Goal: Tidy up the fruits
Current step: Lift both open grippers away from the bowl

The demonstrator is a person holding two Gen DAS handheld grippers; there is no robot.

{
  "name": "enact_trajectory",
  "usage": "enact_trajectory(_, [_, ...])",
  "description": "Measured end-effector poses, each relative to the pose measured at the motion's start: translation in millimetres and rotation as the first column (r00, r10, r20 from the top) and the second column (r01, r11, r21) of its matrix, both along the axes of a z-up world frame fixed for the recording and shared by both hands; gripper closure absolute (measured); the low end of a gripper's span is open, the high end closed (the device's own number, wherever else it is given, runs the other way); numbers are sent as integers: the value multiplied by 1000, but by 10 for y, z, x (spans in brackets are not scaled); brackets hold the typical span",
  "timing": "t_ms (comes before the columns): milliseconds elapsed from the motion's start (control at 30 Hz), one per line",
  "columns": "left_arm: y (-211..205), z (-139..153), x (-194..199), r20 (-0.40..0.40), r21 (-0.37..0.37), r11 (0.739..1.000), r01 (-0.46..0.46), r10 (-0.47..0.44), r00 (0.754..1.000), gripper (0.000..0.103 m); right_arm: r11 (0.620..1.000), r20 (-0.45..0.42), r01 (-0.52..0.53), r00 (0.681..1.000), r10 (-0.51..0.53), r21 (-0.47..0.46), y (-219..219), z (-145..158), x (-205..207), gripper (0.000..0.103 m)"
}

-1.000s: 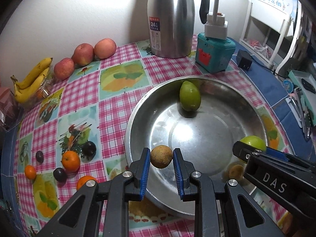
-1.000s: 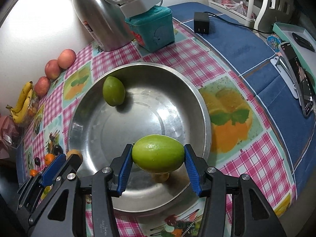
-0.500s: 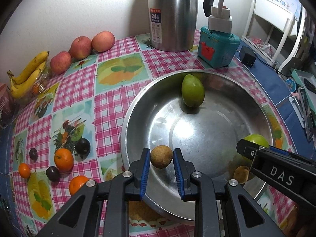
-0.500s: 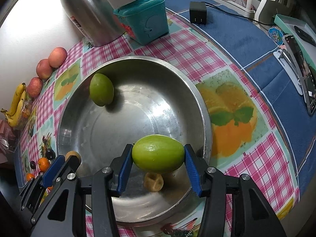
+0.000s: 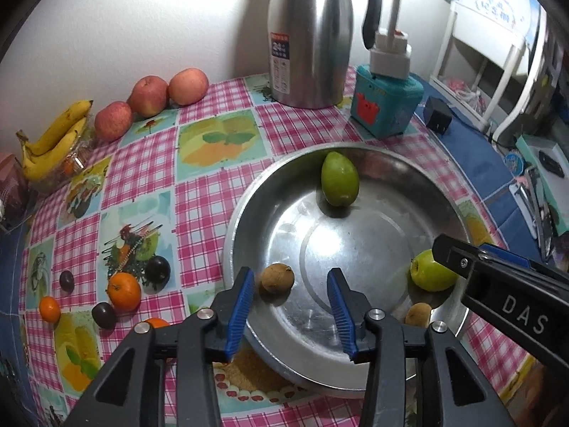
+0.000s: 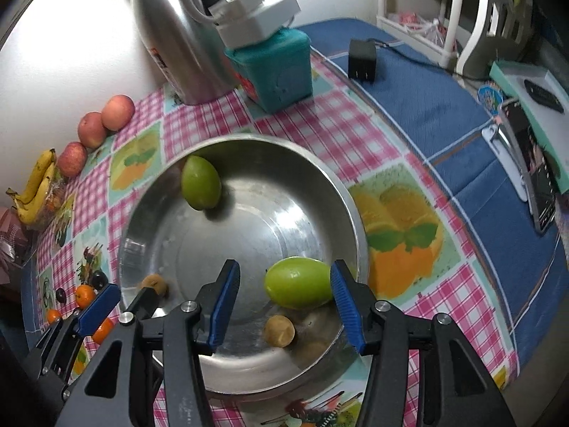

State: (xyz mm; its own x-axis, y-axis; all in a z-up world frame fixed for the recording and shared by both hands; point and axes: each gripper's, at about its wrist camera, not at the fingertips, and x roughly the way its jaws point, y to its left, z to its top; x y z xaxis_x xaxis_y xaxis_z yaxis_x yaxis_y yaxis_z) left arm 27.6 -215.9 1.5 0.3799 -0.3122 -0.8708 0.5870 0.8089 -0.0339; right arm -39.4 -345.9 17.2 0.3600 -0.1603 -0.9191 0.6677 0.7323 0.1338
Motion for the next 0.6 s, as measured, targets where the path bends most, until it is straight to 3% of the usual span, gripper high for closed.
enact_trajectory(67, [49, 46, 27, -2, -9, 1000, -21, 21, 1000, 48, 1000, 9, -7, 1000, 7, -13, 23, 59, -6, 49])
enact_trajectory(300, [366, 77, 229, -53, -22, 990, -141, 140, 989, 47, 999, 15, -26, 1000, 27, -36, 69, 146, -12, 49])
enact_trajectory(600, [963, 79, 501, -97, -12, 945, -326, 323, 941, 46, 998, -15, -52, 999, 52, -33, 93, 77, 7, 49])
